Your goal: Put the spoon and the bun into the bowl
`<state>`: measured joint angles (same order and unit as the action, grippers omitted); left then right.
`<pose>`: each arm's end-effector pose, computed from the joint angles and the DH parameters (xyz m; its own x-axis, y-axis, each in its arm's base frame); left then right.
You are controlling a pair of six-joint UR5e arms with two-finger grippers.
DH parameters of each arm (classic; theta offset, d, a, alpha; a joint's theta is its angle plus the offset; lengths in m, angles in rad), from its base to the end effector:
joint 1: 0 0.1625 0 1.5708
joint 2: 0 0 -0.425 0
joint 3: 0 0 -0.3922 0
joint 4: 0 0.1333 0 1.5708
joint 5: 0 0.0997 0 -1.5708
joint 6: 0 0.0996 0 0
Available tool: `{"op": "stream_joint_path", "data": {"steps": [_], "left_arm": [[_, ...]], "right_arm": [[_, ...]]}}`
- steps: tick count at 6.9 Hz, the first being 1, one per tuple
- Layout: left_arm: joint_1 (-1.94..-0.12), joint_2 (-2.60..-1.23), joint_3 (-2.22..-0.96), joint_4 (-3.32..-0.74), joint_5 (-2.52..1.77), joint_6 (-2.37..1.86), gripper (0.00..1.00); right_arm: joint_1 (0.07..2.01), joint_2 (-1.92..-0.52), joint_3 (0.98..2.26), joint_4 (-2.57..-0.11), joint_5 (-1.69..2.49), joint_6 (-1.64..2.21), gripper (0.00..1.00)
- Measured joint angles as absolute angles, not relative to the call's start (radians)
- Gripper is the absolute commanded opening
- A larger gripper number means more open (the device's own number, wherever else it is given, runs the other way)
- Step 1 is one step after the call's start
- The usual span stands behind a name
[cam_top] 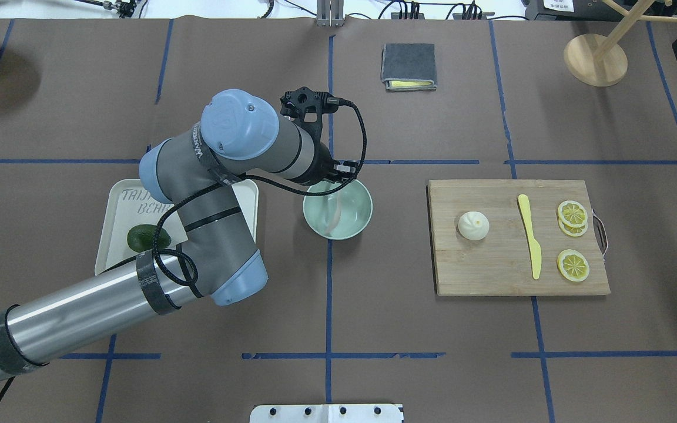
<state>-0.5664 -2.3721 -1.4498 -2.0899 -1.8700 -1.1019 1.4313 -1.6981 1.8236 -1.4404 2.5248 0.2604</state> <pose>0.5645 -0.4821 0.1531 0.4002 0.2573 -0.8796 0.1123 0.9388 0.3257 -0.0105 -0.4491 0.5655 0.5604 -0.0286 0.8277 -0.0101 0.9991 0.0414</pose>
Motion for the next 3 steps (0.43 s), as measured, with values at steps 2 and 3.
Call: {"op": "stream_joint_path", "data": {"steps": [2, 3], "left_arm": [[-0.551, -2.364, -1.449, -2.11, -1.84, -1.104, 0.83], [-0.553, -2.35, -1.458, -2.109, -1.833, -1.106, 0.79]], "right_arm": [[1.416, -1.695, 1.826, -1.44, 2.525, 0.262, 1.0], [1.392, -1.685, 1.829, -1.44, 2.524, 0.271, 1.0]]}}
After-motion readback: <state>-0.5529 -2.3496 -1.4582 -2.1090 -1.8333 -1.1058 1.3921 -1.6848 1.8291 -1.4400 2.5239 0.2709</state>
